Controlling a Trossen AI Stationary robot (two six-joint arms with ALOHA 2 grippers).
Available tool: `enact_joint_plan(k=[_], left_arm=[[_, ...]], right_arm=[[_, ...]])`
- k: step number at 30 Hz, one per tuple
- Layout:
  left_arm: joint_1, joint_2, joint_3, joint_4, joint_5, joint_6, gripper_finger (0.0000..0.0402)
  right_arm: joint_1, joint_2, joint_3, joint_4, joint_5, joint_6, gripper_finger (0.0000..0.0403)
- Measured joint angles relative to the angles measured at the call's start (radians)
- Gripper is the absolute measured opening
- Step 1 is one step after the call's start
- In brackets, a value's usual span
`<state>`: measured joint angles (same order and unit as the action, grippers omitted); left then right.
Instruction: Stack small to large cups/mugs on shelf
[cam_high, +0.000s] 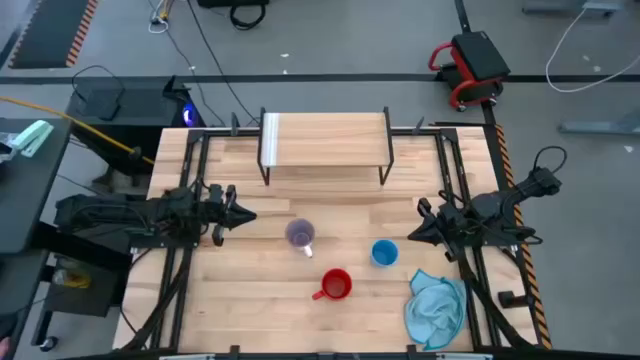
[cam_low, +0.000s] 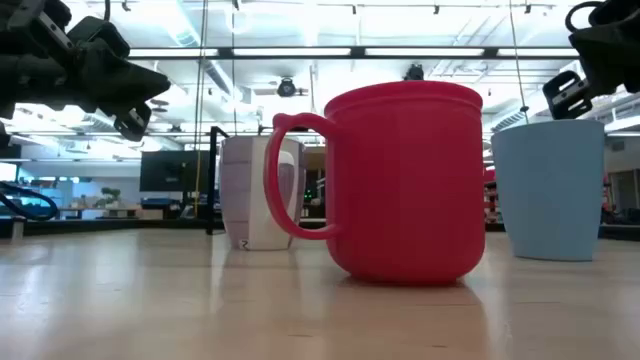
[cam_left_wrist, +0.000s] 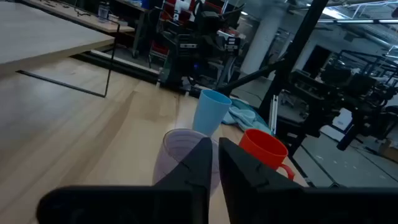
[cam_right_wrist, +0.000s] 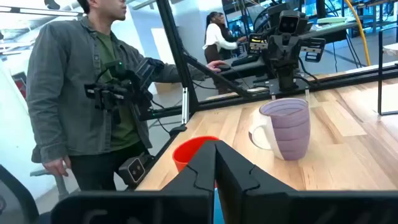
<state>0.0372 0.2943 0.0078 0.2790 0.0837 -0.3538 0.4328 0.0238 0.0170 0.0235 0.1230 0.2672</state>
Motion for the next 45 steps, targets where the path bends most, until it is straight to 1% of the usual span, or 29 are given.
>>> enact_joint_plan(k=[12,21,33,42,45], left_arm=[[0.0,0.0,0.0,0.0,0.0,0.0,0.0028],[0.0,0.0,0.0,0.0,0.0,0.0,0.0038],[0.0,0.0,0.0,0.006,0.0,0.001,0.0028],[0.0,0.0,0.0,0.006,0.0,-0.001,0.0038],[0.0,0.0,0.0,0.029,0.0,-0.003,0.0038]], right_arm=[[0.0,0.0,0.0,0.0,0.0,0.0,0.0013],[0.0,0.0,0.0,0.0,0.0,0.0,0.0013],[0.0,0.0,0.0,0.0,0.0,0.0,0.0013],[0.0,0.0,0.0,0.0,0.0,0.0,0.0013],[0.0,0.0,0.0,0.002,0.0,0.001,0.0013]])
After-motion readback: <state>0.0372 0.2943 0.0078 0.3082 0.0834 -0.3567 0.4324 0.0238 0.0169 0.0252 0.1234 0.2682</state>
